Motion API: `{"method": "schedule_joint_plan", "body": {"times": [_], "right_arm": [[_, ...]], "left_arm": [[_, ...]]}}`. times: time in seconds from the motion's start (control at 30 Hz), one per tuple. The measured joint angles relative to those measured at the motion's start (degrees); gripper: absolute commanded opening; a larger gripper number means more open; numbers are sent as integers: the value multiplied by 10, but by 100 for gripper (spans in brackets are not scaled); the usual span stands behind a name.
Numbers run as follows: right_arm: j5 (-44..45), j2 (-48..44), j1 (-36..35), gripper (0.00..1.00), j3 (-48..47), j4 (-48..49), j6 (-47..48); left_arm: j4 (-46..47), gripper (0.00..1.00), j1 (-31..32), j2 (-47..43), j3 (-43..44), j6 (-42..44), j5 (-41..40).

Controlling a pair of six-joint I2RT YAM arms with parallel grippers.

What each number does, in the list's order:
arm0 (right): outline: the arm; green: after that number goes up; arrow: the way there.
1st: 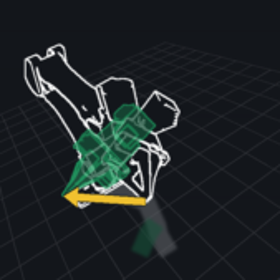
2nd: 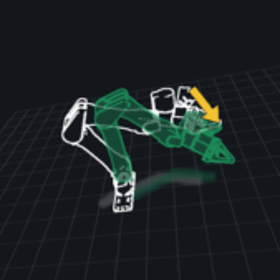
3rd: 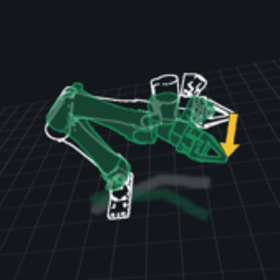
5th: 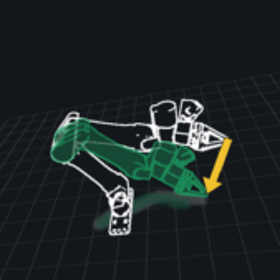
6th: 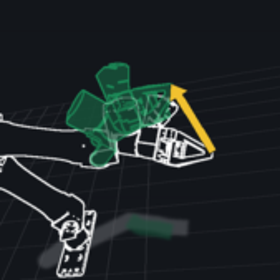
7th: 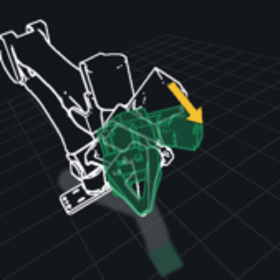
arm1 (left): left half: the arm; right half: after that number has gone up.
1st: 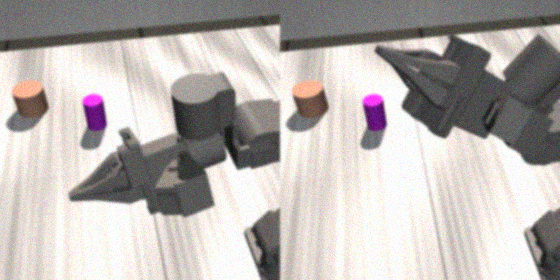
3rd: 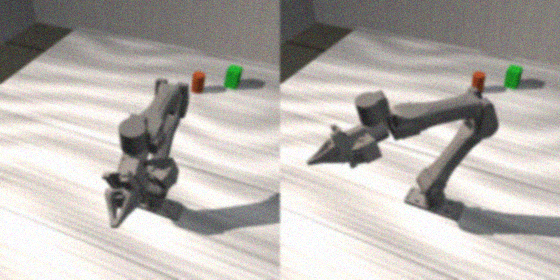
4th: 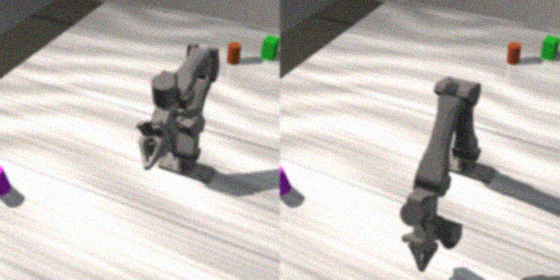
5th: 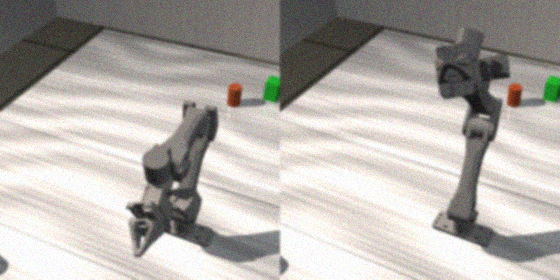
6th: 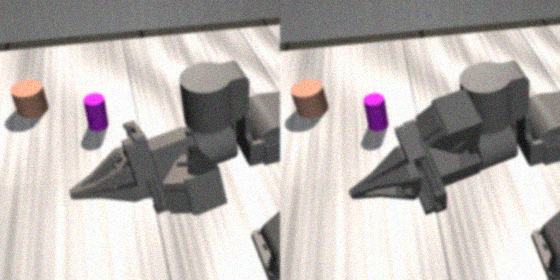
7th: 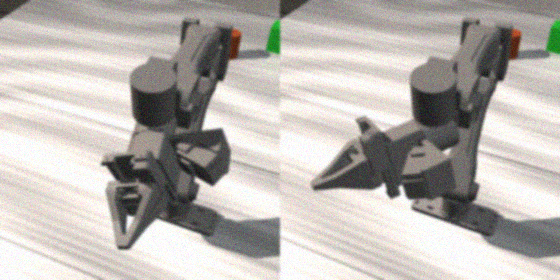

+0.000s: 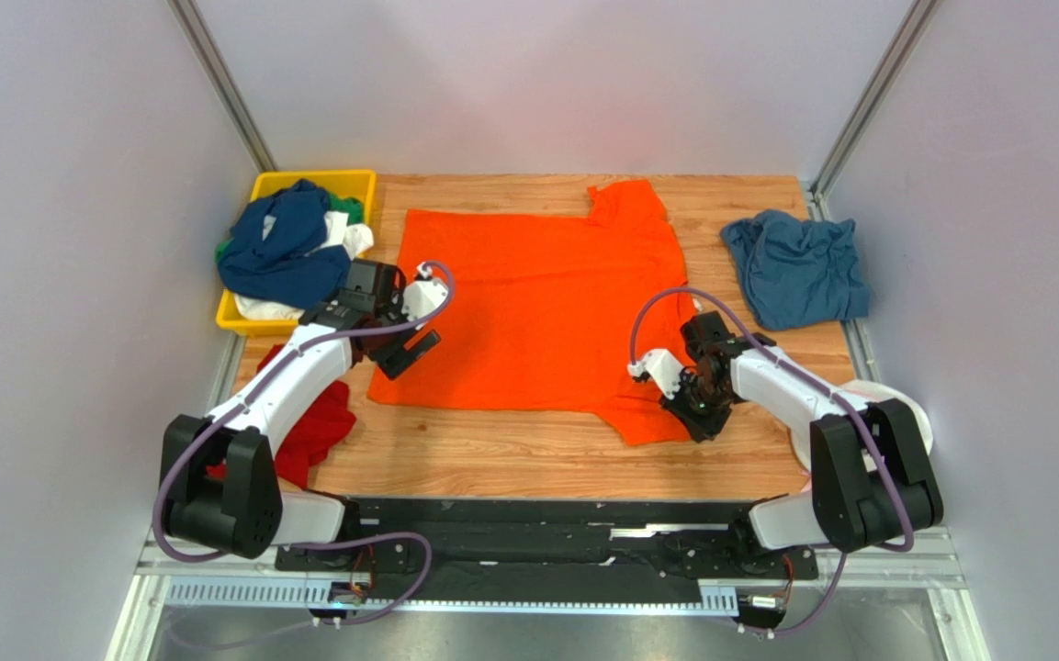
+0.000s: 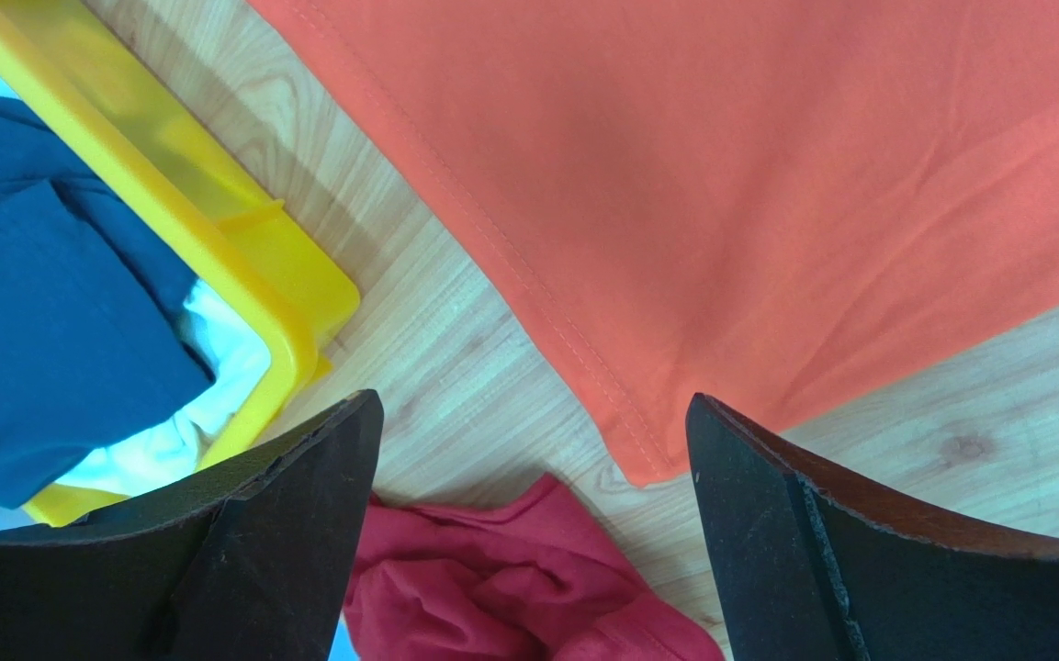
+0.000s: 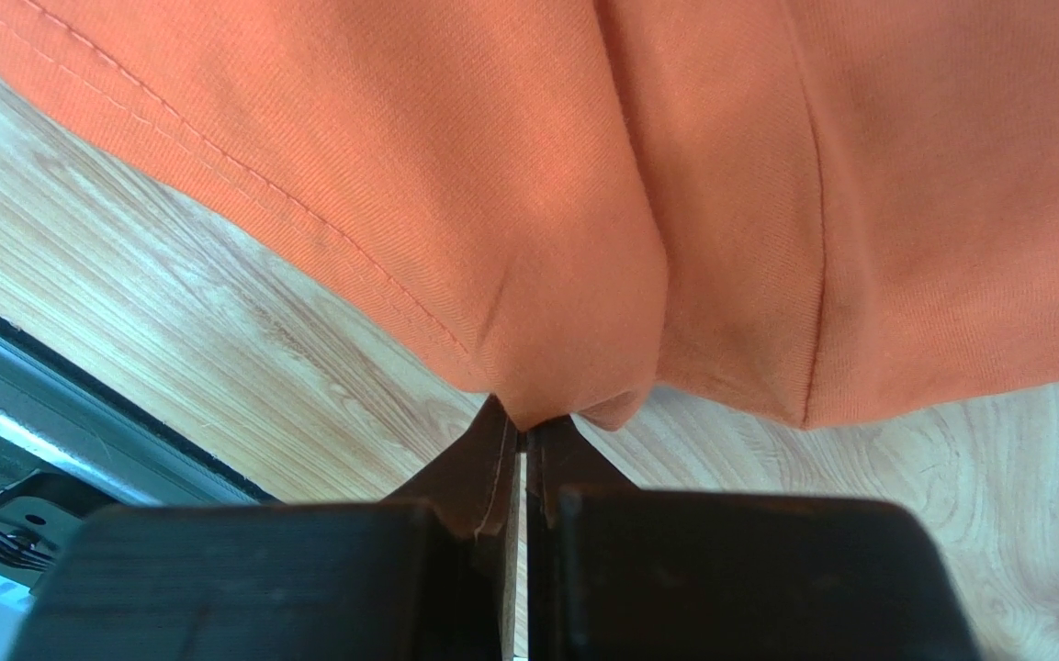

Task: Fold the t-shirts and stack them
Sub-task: Grap the side of the flattened tshirt closest away from the robot with both arms

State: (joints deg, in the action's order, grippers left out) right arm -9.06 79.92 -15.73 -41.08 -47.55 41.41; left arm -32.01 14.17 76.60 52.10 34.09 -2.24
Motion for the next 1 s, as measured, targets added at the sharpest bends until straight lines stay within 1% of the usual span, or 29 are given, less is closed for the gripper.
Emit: {"method": "schedule_joint_plan", "body": {"times": [0.23, 0.33, 0.67, 1.0], "right_arm": [[10, -17, 0, 0, 0, 0, 0], [15, -33, 0, 0, 0, -2, 0], [21, -100, 0, 0, -1, -32, 0], [21, -106, 0, 0, -2, -41, 0]], "left_arm": [[-9, 90, 0, -51, -33, 37, 3], [-11, 89, 0, -58, -50, 59, 7], [-36, 87, -34, -29, -78, 119, 35], [-35, 85, -51, 9, -85, 149, 47]]}}
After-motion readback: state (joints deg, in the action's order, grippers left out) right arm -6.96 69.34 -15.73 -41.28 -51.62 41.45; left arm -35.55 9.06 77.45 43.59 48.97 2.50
